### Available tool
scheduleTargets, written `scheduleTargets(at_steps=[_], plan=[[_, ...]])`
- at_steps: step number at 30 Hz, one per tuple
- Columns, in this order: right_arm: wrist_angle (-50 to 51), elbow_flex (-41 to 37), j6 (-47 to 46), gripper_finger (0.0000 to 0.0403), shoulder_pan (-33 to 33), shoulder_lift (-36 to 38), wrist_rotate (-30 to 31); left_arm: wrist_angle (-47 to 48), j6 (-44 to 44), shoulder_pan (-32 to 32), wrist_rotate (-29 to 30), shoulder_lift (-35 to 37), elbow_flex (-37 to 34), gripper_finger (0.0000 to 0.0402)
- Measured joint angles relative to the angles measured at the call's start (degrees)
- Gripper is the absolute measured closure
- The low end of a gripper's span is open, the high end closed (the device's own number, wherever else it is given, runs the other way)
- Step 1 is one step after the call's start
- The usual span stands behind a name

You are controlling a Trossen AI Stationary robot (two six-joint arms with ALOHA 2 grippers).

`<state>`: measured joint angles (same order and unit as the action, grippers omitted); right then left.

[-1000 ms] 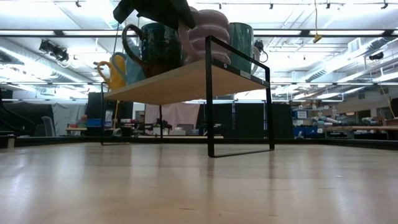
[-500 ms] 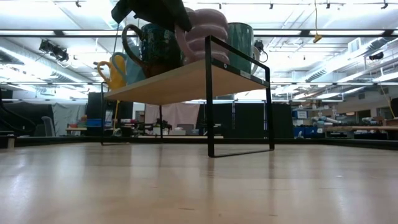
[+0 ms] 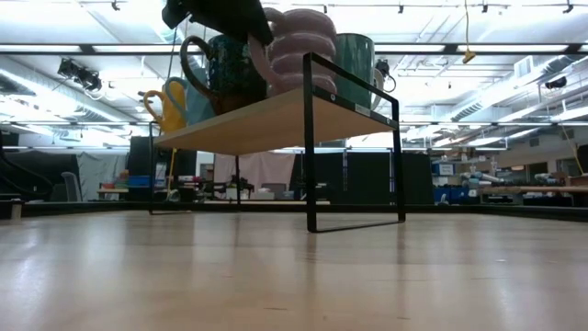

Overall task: Place coffee mugs
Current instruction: Put the violet mug on the shelf

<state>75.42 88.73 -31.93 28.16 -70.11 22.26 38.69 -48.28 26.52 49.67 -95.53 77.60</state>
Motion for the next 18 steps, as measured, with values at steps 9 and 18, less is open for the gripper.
scheduleTargets(at_steps=[9,18], plan=[[-0.8,0.0,0.0,0.022,0.0,0.0,0.3,3.7,0.3,0.0,-0.5,1.1,0.0,0.0322],[-1.5,0.0,0.0,0.022,0.0,0.0,0.4,3.4,1.0,0.0,-0.5,1.2,0.0,0.0321]])
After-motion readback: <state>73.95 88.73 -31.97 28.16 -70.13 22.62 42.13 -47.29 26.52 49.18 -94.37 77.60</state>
